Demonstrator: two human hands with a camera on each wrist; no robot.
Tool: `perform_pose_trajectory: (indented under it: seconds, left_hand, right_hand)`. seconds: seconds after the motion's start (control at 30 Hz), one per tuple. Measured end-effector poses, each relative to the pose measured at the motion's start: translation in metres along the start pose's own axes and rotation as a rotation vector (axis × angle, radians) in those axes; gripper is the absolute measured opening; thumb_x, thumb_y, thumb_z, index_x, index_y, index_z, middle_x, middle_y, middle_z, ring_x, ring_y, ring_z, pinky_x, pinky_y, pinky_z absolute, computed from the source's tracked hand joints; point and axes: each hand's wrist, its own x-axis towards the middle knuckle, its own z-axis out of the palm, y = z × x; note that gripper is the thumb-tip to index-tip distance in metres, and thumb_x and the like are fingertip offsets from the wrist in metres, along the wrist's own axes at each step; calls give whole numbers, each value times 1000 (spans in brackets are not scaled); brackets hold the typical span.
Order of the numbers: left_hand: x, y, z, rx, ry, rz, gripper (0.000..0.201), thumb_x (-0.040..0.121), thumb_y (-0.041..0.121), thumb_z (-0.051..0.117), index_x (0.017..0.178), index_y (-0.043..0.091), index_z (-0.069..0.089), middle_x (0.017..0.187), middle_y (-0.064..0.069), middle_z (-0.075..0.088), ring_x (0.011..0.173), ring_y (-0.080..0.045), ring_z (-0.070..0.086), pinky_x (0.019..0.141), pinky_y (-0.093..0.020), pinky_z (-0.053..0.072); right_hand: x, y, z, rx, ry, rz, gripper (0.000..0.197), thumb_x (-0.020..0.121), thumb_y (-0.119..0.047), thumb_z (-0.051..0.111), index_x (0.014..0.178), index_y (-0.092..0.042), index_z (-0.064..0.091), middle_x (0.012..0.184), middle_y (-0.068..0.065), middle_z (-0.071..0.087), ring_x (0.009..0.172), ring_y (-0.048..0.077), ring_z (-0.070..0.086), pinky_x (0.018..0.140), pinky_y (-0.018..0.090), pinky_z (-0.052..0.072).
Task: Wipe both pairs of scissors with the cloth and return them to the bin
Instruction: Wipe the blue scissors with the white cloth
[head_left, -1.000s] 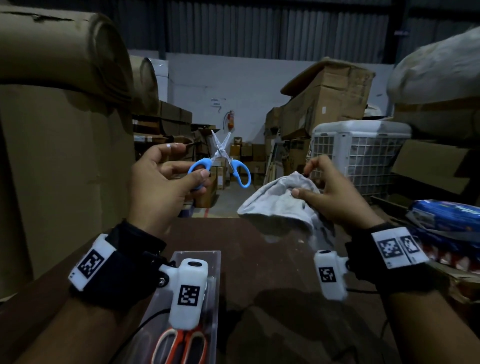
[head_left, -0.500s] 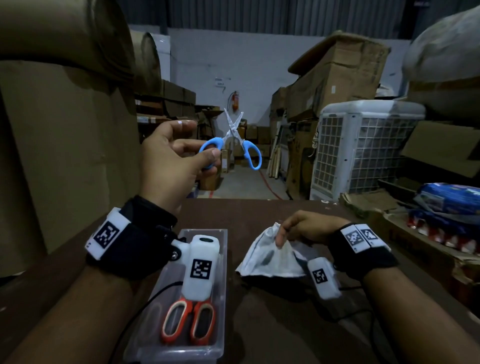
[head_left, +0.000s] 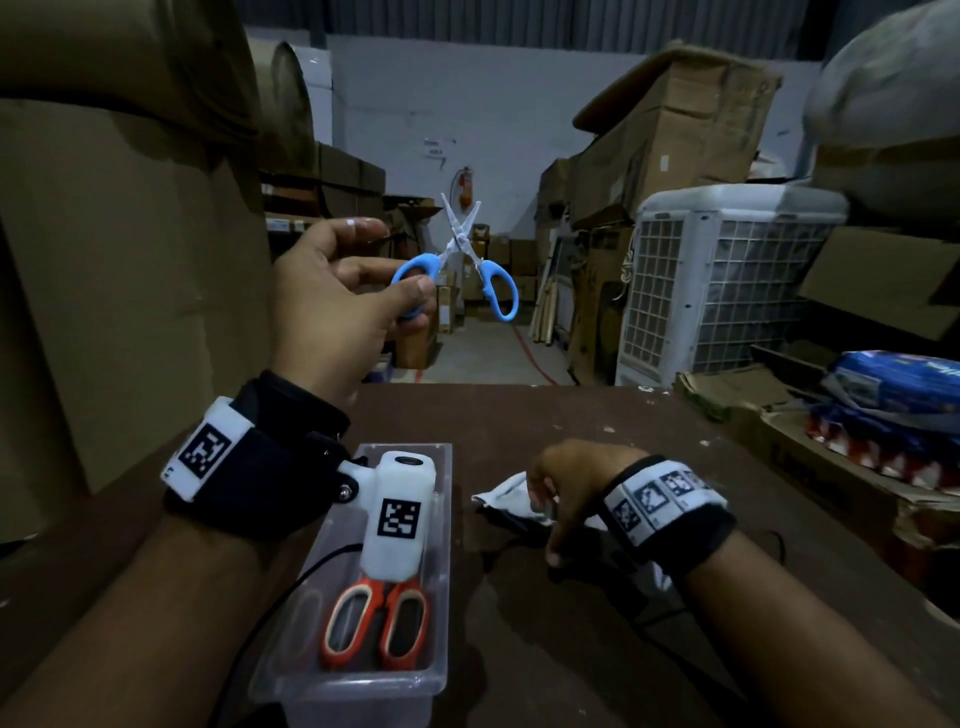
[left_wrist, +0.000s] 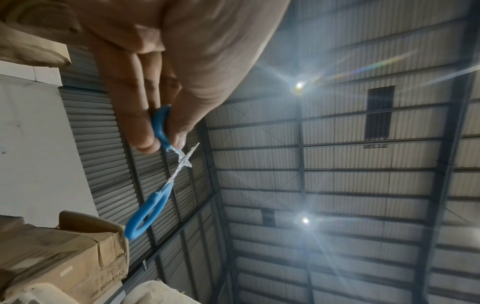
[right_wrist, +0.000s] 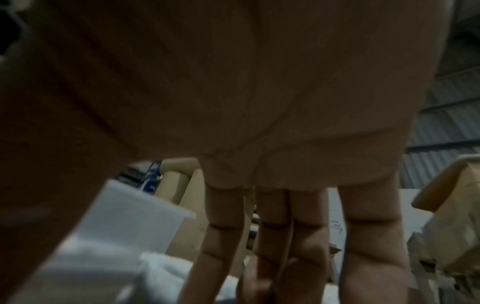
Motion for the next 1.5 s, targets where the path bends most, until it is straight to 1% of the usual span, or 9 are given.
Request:
perform_pose_trajectory:
  seconds: [0.23, 0.37, 0.5, 0.8, 0.9, 1.07, 1.2, 1.37, 1.5]
  left_hand:
    - [-1, 4, -2, -15, 0, 8, 49, 84, -2, 76, 126, 11, 54, 98, -9, 77, 85, -25, 77, 76, -45, 63]
    - [1, 2, -3, -30, 10, 5, 51, 83, -4, 77, 127, 9, 54, 97, -11, 77, 86, -26, 77, 77, -46, 63]
    - [3, 0, -3, -38, 12, 12, 51, 83, -4, 77, 127, 8, 55, 98, -12, 77, 86, -29, 77, 77, -49, 63]
    - [3, 3, -6, -25, 18, 17, 51, 84, -1, 77, 129, 9, 55, 100, -9, 77, 86, -25, 77, 76, -47, 63]
    - [3, 4, -7, -26, 19, 16, 52, 84, -1, 77, 129, 9, 54, 101, -9, 77, 86, -24, 77, 75, -44, 63]
    - [5, 4, -7, -55, 24, 7, 52, 83, -3, 77, 128, 8, 54, 99, -10, 77, 85, -26, 77, 70, -39, 63]
    - [6, 3, -8, -51, 30, 8, 52, 83, -3, 77, 129, 9, 54, 99, -9, 77, 86, -26, 77, 73, -43, 63]
    - [5, 4, -8, -58, 32, 14, 52, 82, -2, 78, 128, 9, 55, 102, -11, 76, 86, -27, 77, 75, -45, 63]
    - [4, 5, -8, -56, 34, 18, 52, 82, -2, 78, 127, 8, 55, 101, -11, 76, 85, -26, 77, 73, -43, 63]
  right_hand:
    - [0, 23, -10, 6, 215, -61, 13, 83, -29, 76, 78, -26, 65, 82, -3, 65, 77, 15, 61, 75, 30, 49]
    - [-19, 43, -28, 728, 311, -256, 4, 96, -11, 64, 98, -13, 62, 76, 4, 57, 69, 16, 55, 59, 27, 48]
    - [-31, 48, -38, 1218, 474, -324, 36, 95, 2, 58, 123, -20, 56, 70, 6, 47, 60, 14, 44, 54, 30, 34]
    - [-57, 19, -59, 1465, 652, -237, 26, 93, 6, 50, 84, -2, 74, 84, 15, 65, 70, 19, 60, 55, 22, 52]
    - [-58, 20, -59, 1383, 612, -195, 12, 87, 0, 68, 97, 0, 75, 96, 19, 71, 81, 21, 66, 58, 24, 55]
    - [-63, 21, -63, 1433, 484, -343, 49, 79, 16, 66, 122, -7, 63, 105, 10, 71, 95, 21, 71, 73, 30, 61]
    - [-65, 19, -62, 1366, 551, -212, 65, 72, 13, 75, 127, -12, 52, 101, 11, 72, 89, 20, 73, 66, 28, 59]
    - [-64, 17, -57, 1091, 552, -15, 40, 65, -4, 89, 99, 5, 72, 82, 10, 75, 73, 15, 71, 56, 19, 54]
    - [-61, 21, -55, 819, 566, 135, 39, 56, -21, 96, 81, 3, 77, 75, 9, 77, 71, 16, 71, 66, 30, 59]
